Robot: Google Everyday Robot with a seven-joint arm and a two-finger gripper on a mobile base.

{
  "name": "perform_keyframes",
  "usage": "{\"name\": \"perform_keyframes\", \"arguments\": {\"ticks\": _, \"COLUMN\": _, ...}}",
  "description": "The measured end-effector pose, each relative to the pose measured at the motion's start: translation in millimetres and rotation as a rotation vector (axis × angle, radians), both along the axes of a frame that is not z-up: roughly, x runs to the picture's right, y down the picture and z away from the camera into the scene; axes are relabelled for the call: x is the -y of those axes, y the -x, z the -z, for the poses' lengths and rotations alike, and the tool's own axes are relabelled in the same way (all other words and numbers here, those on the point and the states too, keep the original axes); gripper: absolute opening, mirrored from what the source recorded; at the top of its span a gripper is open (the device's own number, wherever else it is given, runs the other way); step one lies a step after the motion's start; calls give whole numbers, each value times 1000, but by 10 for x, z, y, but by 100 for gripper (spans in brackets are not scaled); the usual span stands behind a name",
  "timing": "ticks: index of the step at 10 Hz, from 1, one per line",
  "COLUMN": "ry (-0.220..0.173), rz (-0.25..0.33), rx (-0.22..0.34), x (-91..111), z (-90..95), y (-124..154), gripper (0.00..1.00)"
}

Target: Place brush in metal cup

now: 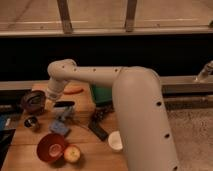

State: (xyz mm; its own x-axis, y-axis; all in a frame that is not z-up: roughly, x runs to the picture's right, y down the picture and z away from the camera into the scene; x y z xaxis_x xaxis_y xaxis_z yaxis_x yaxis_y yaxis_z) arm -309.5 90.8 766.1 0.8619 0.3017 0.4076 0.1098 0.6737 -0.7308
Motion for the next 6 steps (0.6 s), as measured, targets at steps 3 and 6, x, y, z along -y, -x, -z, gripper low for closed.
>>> {"name": "perform_keyframes", "arguments": {"ticks": 3, "ry": 36, "rz": 17, "rx": 16, "x": -178, "z": -93, "y": 98, "gripper": 0}}
{"name": "perform_keyframes", "arguments": {"ticks": 6, "ry": 59, "rz": 39, "rx": 41, "x": -310, "z": -88, "y": 212, "gripper": 0}}
